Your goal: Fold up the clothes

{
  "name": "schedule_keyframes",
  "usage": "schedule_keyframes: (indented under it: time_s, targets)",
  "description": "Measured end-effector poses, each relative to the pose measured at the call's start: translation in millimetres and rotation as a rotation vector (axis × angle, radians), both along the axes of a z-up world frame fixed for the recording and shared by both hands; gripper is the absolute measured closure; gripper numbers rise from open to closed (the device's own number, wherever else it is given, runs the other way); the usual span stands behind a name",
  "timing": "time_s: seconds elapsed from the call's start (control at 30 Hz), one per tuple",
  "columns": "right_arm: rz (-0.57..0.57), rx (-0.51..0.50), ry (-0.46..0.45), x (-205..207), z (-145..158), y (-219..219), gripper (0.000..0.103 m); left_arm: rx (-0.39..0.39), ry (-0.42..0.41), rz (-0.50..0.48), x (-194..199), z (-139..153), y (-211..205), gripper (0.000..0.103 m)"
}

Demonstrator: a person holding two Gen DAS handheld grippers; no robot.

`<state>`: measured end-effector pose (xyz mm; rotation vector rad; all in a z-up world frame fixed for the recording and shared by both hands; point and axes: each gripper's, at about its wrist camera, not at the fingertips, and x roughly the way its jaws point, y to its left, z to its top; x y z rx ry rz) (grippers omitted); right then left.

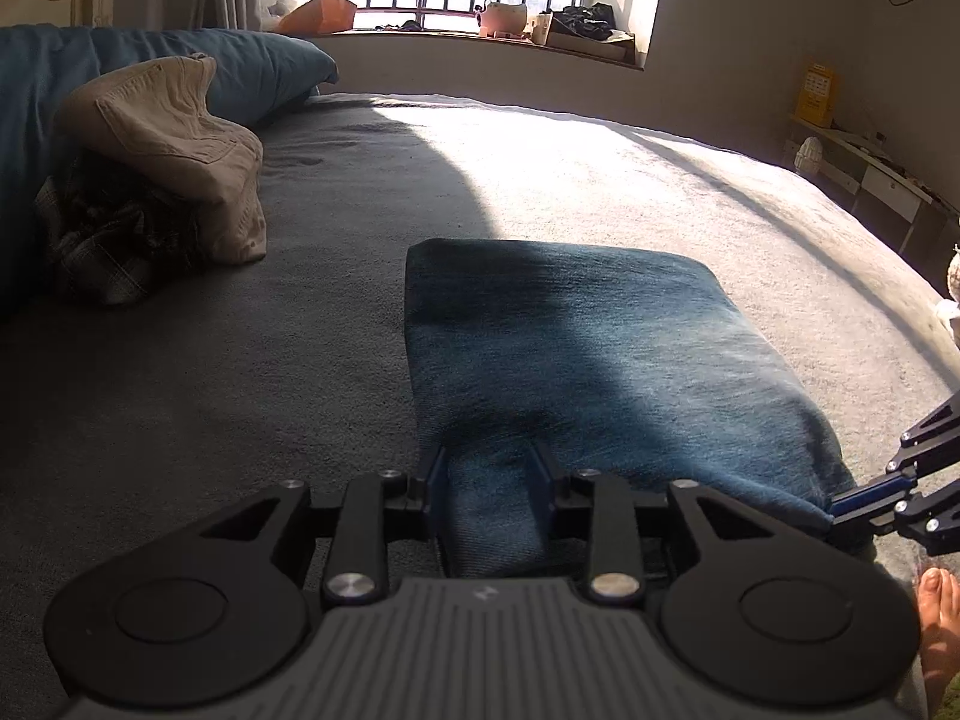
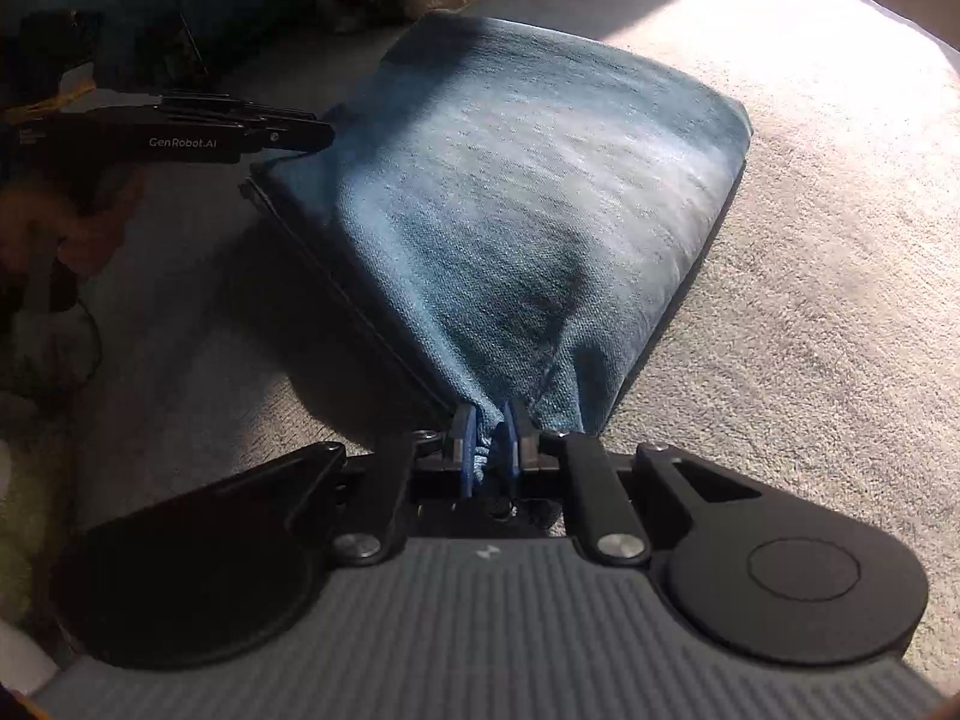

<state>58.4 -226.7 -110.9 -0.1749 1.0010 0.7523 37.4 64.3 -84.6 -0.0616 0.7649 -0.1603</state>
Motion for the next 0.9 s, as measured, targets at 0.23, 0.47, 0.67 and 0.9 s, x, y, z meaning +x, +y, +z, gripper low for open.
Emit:
schedule_keyframes:
  time_s: [0.23, 0.47, 0.67, 0.9]
  targets:
    - [-0.146, 0.134, -0.058, -16, 31, -41, 0.092, 0.027, -0.093, -0.016, -30, 34, -2, 0.063]
    - [-0.298, 0.14, -0.016, -39, 19, -84, 0.091, 0.132, -0.161, -0.374, -54, 43, -87, 0.041]
    - [-0.302, 0.17, 0.0, -51, 7, -82, 0.091, 0.372, -0.189, -0.604, -63, 3, -159, 0.041]
    - [-0.312, 0.211, 0.015, -51, 4, -85, 0.091, 0.598, -0.269, -0.712, -68, -27, -196, 0.042]
